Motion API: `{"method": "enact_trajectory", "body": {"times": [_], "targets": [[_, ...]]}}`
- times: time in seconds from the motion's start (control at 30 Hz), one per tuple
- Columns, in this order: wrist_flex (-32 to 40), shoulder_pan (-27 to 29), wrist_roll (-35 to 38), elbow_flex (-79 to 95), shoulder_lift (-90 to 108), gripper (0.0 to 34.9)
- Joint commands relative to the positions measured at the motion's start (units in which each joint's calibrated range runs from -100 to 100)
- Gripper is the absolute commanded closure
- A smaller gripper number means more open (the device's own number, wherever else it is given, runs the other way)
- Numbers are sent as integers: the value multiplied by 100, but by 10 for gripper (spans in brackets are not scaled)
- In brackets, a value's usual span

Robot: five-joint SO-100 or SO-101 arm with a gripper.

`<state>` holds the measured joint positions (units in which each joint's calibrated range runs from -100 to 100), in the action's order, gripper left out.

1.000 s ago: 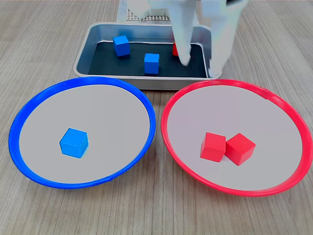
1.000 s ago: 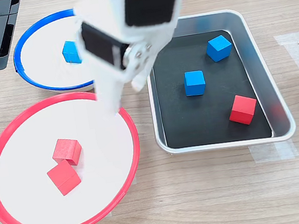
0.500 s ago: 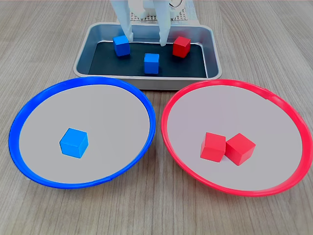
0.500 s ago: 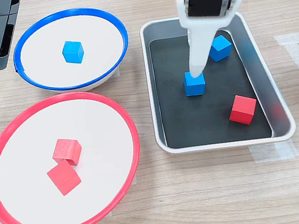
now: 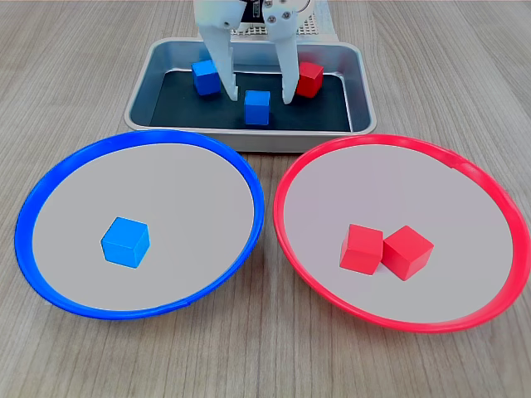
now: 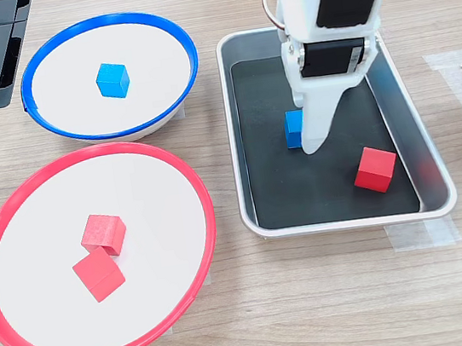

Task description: Resolve any anomalies and move all blocks to matching dishes

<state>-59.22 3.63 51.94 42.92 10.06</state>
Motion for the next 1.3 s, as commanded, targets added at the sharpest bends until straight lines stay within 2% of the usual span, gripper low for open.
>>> {"method": "enact_trajectory", "body": {"times": [0.0,0.07,0.13,0.27,0.37,0.47,0.57,0.67,0.8,1.0,1.03,1.1,1.17,1.27], "targets": [[189,-95,34,-27,-132,175],[255,-95,39,-27,-200,188],[313,-95,44,-45,-277,233],[272,-85,24,-100,-302,346],[-339,-85,-122,-601,-251,346],[-1288,-255,-698,-1693,-268,346],[-1718,-330,-1416,-2931,-507,346],[-1907,-113,-1910,-4224,-1044,346],[-1445,263,-2237,-5289,-1872,346],[41,649,-2227,-5498,-2759,340],[214,696,-2203,-5489,-2887,318],[296,752,-2149,-5562,-3108,243],[371,762,-2105,-5535,-3177,189],[503,752,-2042,-5298,-3049,194]]}}
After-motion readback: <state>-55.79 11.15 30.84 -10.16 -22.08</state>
